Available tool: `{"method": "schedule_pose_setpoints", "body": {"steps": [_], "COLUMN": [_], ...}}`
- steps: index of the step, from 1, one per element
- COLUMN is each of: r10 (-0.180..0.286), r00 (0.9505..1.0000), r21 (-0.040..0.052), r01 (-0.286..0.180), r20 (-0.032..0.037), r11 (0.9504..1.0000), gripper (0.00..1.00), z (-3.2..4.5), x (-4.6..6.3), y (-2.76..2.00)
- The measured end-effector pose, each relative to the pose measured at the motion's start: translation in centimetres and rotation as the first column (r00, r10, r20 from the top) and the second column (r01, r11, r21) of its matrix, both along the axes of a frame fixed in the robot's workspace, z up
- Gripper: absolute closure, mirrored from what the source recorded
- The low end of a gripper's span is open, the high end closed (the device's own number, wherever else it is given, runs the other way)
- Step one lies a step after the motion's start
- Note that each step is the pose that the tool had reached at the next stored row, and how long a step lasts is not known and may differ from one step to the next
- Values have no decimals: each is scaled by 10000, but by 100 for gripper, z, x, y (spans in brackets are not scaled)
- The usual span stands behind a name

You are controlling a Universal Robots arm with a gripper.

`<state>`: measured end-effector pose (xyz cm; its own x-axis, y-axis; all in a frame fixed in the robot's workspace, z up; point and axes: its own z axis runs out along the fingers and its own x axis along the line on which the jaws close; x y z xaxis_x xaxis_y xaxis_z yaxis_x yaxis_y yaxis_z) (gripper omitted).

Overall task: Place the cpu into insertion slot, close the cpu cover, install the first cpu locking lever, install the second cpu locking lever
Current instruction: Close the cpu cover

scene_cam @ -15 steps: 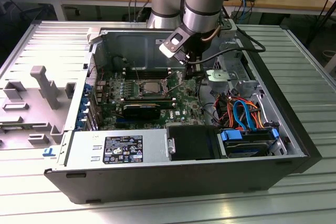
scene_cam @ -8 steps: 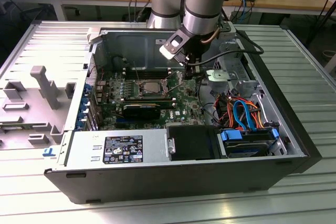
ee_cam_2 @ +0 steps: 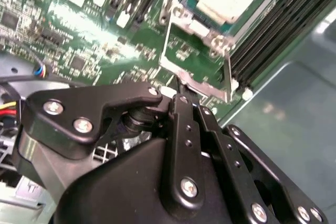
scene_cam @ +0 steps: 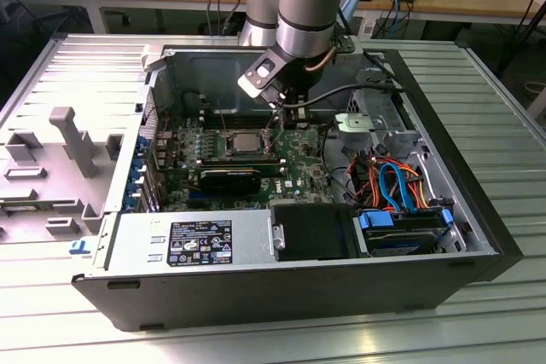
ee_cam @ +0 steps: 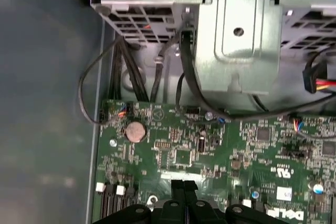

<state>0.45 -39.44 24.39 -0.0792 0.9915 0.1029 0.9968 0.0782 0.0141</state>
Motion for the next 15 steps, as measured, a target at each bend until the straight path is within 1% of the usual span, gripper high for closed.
{"method": "schedule_pose_setpoints", "body": {"steps": [2,3,4,5,6,8,9,10,11,12,13,15], "r10": [-3,-5,-4,-6,-7,-11,-17,-21,-27,-36,-43,-46], "r00": [10000,10000,10000,9999,9998,9993,9987,9984,9980,9974,9972,9972], "r21": [2,1,-6,-26,-51,-141,-226,-284,-337,-438,-520,-568], "r01": [3,5,4,6,6,6,5,5,6,5,4,4], "r20": [-1,-15,-68,-151,-218,-385,-503,-573,-624,-714,-741,-742], "r11": [10000,10000,10000,10000,10000,9999,9997,9996,9994,9990,9986,9984], "gripper": [89,89,89,89,89,89,89,89,89,89,89,89], "z": [-10,-15,-24,-32,-35,-39,-42,-44,-46,-49,-52,-56], "x": [-25,-28,-28,-29,-29,-35,-42,-47,-51,-59,-68,-106], "y": [1,0,0,0,1,4,10,13,17,24,35,53]}}
